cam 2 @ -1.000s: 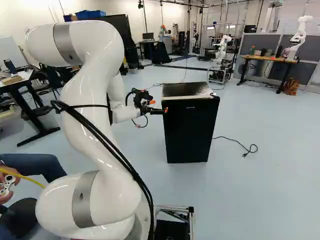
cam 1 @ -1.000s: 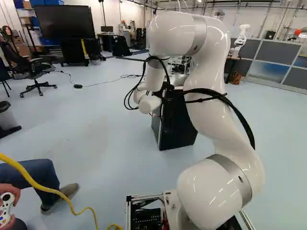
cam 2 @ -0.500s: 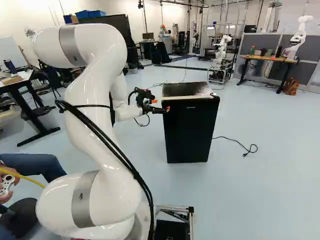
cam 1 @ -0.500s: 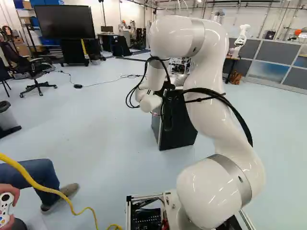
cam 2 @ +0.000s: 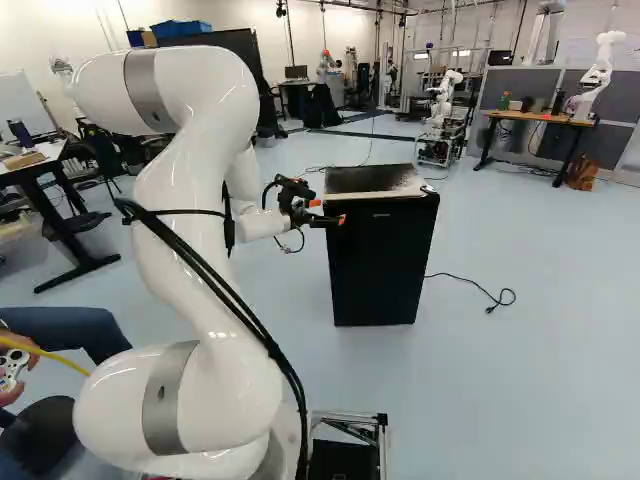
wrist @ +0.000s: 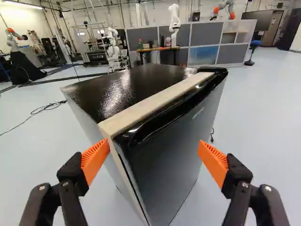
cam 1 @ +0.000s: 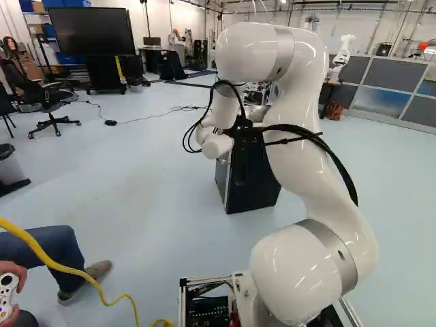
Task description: Grab a drink from the fridge
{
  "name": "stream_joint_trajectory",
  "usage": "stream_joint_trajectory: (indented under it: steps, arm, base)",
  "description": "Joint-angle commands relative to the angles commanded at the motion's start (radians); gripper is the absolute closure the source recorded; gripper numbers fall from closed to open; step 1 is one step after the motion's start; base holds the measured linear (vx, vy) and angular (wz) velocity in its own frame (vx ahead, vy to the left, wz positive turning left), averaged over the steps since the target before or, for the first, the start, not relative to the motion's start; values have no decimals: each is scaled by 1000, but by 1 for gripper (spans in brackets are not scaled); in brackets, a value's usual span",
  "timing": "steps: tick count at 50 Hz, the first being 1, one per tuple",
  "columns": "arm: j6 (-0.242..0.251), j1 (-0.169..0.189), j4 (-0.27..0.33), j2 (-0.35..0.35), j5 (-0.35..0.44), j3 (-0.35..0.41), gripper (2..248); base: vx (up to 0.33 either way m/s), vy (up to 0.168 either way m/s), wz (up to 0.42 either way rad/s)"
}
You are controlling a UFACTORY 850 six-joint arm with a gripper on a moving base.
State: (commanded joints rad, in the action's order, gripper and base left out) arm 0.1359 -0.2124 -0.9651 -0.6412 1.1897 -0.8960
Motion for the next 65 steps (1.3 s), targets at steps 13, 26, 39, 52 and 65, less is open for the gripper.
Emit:
stream_joint_trajectory:
  steps: [13,26,39,52,65]
  arm:
    - [0,7,0,37,0,57,3]
    - [0,10,0,85,0,129,3]
    - [0,0,0,113,0,171,3]
    - [0,-5,0,116,0,175,3]
    - [0,-30,0,120,0,182,3]
  base:
    - [0,0,0]
    - [0,0,0]
    - [0,0,0]
    - [0,0,0]
    - [0,0,0]
